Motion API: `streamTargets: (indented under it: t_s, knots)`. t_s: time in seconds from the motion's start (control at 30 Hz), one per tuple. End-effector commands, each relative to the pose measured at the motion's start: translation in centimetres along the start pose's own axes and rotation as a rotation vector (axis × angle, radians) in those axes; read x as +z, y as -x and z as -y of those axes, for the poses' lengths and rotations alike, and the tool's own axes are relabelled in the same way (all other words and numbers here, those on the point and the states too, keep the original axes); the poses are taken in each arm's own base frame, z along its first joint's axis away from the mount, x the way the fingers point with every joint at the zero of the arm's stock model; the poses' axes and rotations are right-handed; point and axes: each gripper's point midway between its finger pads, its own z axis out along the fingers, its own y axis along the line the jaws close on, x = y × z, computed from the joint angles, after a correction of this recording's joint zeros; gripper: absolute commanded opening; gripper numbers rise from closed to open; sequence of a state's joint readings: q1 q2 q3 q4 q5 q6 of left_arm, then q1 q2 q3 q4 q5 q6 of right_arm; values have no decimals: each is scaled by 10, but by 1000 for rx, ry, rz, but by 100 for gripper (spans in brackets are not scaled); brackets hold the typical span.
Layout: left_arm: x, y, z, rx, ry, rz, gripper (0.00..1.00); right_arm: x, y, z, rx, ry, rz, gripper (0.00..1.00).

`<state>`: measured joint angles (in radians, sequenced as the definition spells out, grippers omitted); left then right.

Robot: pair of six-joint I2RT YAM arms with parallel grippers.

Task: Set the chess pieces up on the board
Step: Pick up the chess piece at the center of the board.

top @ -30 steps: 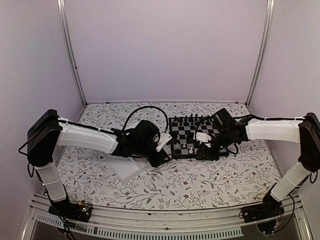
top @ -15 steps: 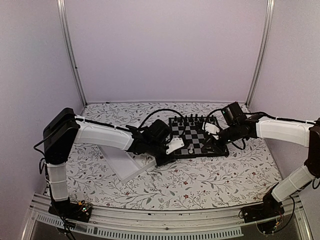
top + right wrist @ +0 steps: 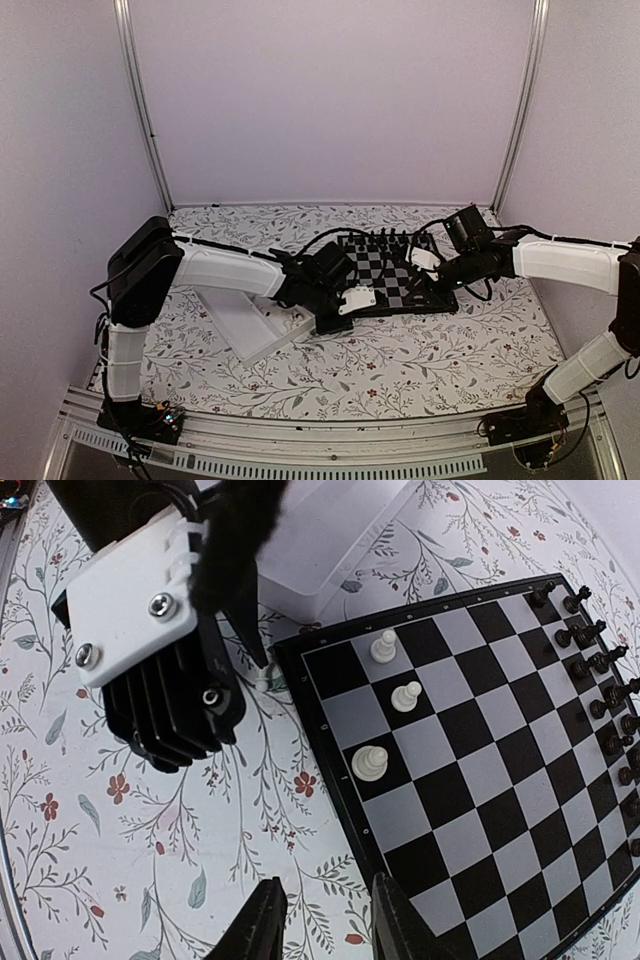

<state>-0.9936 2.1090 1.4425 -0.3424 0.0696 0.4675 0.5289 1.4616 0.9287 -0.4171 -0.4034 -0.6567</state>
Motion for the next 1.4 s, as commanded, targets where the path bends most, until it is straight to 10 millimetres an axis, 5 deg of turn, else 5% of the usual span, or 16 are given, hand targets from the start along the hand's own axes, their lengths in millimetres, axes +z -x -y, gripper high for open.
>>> streamTargets:
  t_s: [0.0,0.83,1.1,1.37]
  knots:
    - [6,-10,4,12,-42,-37,28,0,-1,2,-14,-7,11,34]
    - [11,-22,5,-1,-28,-73,25,7,-6,1,-6,8,-7,34]
    - [19,-32,11,-24,-59,-125,14,6,-4,3,5,4,-2,33]
    - [-24,6,-12,-155,-30,84,11,-35,36,36,172,23,167,33]
